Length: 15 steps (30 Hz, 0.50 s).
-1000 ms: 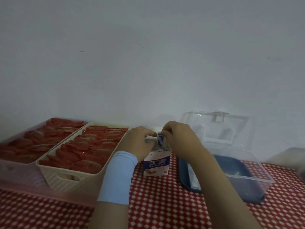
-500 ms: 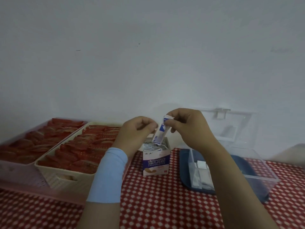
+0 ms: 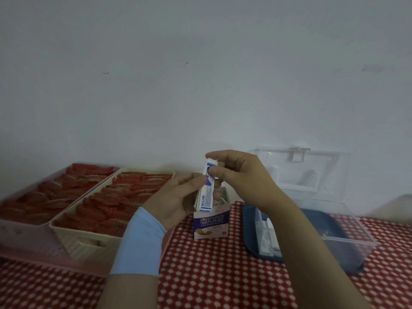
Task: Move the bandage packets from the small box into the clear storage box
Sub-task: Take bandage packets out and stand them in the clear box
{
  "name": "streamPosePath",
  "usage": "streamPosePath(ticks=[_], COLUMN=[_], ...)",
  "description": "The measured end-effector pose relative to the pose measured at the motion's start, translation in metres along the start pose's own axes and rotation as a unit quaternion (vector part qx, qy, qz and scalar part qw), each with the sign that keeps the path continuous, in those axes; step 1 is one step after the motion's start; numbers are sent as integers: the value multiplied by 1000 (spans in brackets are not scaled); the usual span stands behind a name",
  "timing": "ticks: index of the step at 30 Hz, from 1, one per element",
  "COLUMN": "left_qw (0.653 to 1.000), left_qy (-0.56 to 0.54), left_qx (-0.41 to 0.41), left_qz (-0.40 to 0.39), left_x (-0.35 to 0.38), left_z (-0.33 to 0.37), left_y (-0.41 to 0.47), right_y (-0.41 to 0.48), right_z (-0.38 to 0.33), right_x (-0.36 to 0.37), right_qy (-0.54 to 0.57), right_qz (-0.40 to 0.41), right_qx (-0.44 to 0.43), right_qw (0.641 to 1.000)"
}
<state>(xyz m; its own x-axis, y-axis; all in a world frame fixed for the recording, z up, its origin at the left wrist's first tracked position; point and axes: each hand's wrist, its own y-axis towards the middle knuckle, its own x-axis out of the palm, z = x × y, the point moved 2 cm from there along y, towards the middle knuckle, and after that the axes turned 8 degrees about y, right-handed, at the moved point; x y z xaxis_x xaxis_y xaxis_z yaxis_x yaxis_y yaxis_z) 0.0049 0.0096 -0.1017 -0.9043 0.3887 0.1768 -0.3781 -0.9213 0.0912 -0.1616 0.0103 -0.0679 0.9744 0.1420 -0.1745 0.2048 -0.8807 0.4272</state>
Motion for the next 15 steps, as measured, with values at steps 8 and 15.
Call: streamPosePath(ticks=[8,15], left_qw=[989,985], left_qy=[35,81], left_qx=[20,19], left_qz=[141,151], left_x=[-17,-16], left_z=[7,5], left_y=[2,5], right_y=[-1,0], right_z=[23,22], right_x=[0,-2], right_qy=[-435,-414], right_qz=[-41,-11], right_qx=[140,98], right_qw=[889,905])
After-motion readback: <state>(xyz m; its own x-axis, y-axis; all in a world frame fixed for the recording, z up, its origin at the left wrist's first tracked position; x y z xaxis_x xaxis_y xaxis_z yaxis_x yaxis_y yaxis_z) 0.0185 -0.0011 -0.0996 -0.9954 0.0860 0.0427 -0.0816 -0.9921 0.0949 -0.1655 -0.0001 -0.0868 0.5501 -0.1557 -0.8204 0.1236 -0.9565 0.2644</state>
